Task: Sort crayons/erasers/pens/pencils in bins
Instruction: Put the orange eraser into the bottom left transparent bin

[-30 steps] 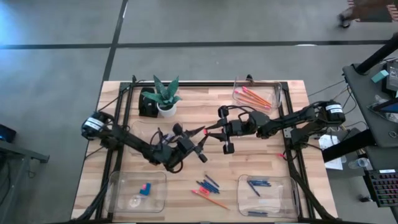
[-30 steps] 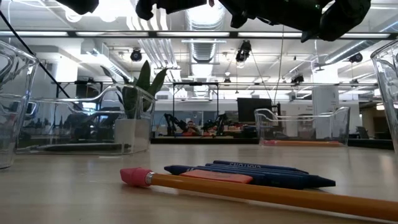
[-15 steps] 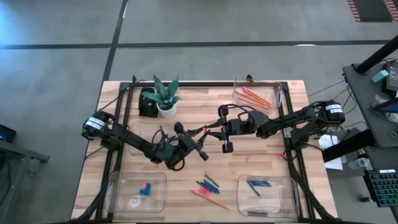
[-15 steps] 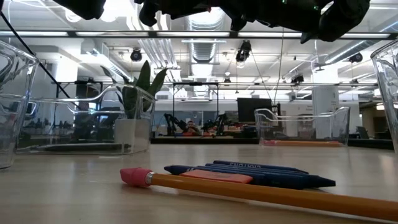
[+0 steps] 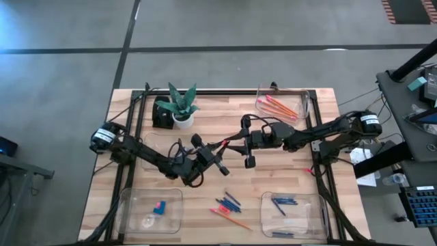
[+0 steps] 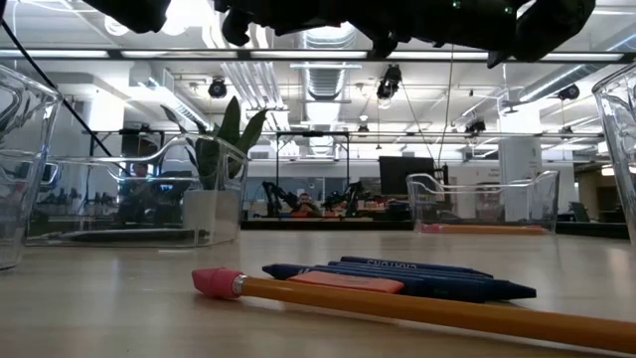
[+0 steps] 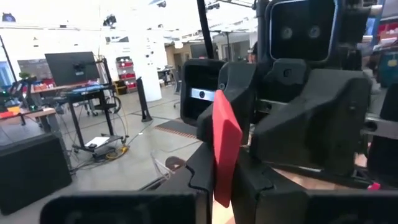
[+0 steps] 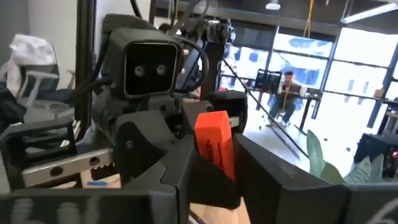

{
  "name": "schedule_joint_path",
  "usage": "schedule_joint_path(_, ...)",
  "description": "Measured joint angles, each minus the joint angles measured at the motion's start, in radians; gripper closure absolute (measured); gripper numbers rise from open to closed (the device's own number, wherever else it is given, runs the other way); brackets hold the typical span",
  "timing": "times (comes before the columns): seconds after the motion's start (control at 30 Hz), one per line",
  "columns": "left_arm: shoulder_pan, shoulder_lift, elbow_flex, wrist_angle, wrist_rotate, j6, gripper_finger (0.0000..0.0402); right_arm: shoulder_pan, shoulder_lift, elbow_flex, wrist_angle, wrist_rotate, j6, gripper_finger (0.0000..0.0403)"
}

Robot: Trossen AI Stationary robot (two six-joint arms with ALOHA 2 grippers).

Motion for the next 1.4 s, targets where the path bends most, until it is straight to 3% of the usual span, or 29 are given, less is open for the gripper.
schedule_joint_path(0.23, 0.0, -0.001, 0.0, -0.002, 0.005, -0.024, 0.0389, 0.001, -0.149, -0.002, -0.238, 0.005, 0.0, 0.0235)
schedule_joint_path(0.4, -0.016, -0.001, -0.002, -0.067, 0.005, -0.064, 0.039, 0.001, -0.313, 0.004, -0.515, 0.007, 0.012, 0.0197)
schedule_joint_path(0.63, -0.127, -0.055, 0.024, -0.356, 0.015, -0.336, 0.039, 0.001, -0.475, 0.006, -0.917, 0.004, 0.171, 0.0195)
schedule_joint_path(0.73, -0.201, -0.103, 0.064, -0.532, 0.052, -0.491, 0.039, 0.013, -0.489, 0.004, -1.003, 0.005, 0.217, 0.0199)
schedule_joint_path(0.87, -0.297, -0.161, 0.15, -0.854, 0.138, -0.77, 0.039, 0.064, -0.462, -0.006, -1.02, 0.005, 0.235, 0.02)
schedule_joint_path(1.03, -0.403, -0.202, 0.227, -1.281, 0.377, -1.382, 0.039, 0.145, -0.377, -0.009, -1.008, 0.005, 0.235, 0.02)
schedule_joint_path(1.23, -0.526, -0.202, 0.237, -1.524, 0.562, -1.982, 0.039, 0.207, -0.234, -0.009, -0.908, 0.005, 0.266, 0.02)
schedule_joint_path(1.4, -0.581, -0.202, 0.233, -1.7, 0.633, -2.244, 0.039, 0.224, -0.134, -0.01, -0.82, 0.006, 0.321, 0.02)
